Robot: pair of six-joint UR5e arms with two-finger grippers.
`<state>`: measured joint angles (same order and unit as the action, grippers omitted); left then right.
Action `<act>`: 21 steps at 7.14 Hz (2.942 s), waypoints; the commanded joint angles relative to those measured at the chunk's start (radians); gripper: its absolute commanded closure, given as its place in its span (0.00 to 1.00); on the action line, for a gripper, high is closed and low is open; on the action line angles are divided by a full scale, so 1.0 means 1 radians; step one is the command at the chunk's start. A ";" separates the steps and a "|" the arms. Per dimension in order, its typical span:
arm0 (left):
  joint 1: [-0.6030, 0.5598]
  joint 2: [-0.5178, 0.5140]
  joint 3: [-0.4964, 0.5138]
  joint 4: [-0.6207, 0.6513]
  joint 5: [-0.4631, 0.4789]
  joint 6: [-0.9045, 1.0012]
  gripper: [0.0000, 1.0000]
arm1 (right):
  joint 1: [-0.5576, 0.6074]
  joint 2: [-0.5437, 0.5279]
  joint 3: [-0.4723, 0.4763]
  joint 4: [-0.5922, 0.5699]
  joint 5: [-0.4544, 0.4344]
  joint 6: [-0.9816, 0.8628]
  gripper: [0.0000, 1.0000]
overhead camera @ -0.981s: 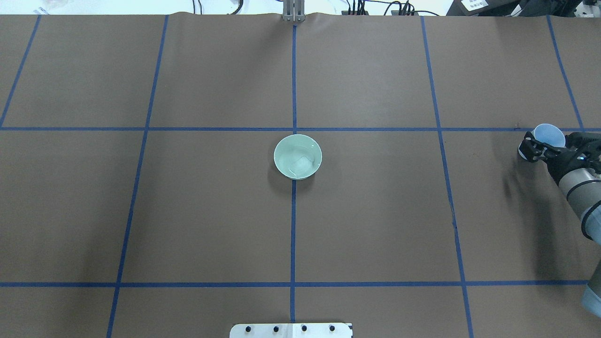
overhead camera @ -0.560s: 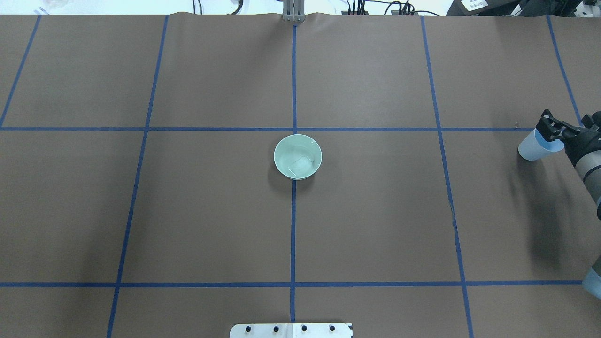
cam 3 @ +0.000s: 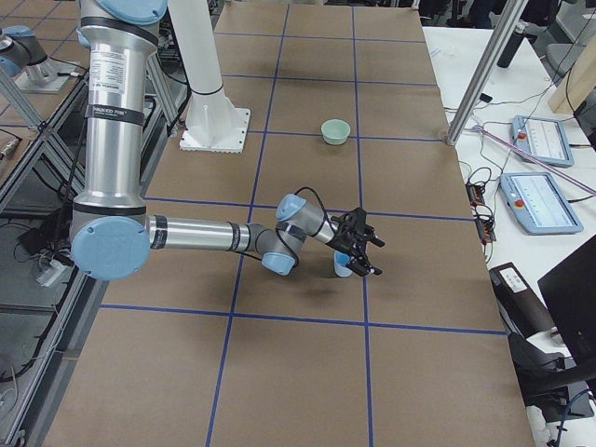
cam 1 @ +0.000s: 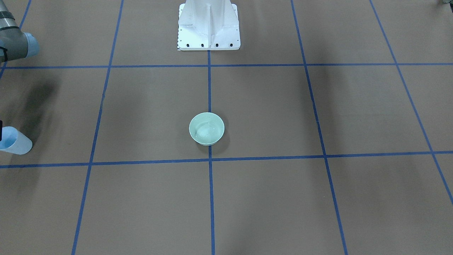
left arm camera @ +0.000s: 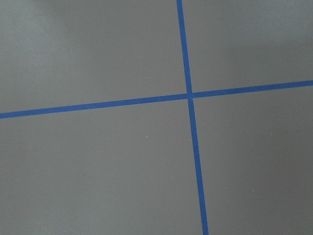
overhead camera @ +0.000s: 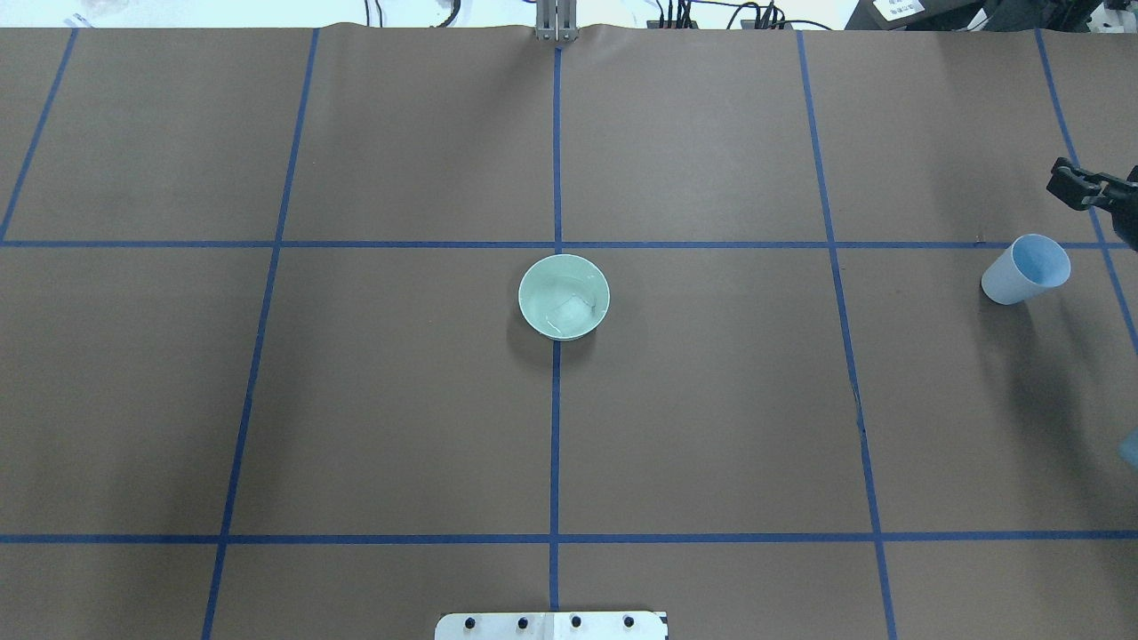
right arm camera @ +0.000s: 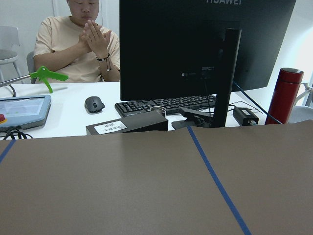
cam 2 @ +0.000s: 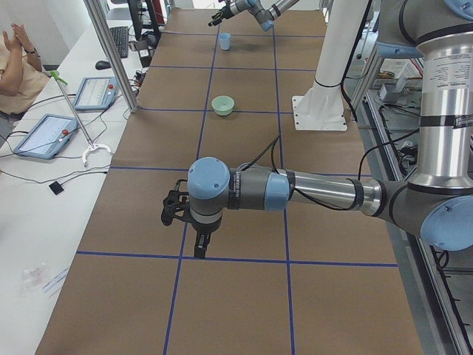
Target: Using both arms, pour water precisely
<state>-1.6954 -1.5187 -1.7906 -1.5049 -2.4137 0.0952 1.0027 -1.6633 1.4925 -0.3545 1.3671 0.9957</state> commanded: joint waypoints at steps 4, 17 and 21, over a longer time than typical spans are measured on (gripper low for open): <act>0.240 -0.156 -0.122 0.002 -0.007 -0.420 0.00 | 0.501 0.037 0.002 -0.414 0.747 -0.605 0.00; 1.118 -0.775 0.257 -0.331 0.597 -1.181 0.00 | 0.718 0.070 0.000 -0.917 0.984 -1.220 0.00; 1.143 -0.807 0.348 -0.330 0.622 -1.368 0.00 | 0.718 0.063 0.000 -0.916 0.983 -1.220 0.00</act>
<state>-0.5584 -2.3209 -1.4625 -1.8334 -1.7949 -1.2607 1.7204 -1.5993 1.4931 -1.2704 2.3512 -0.2239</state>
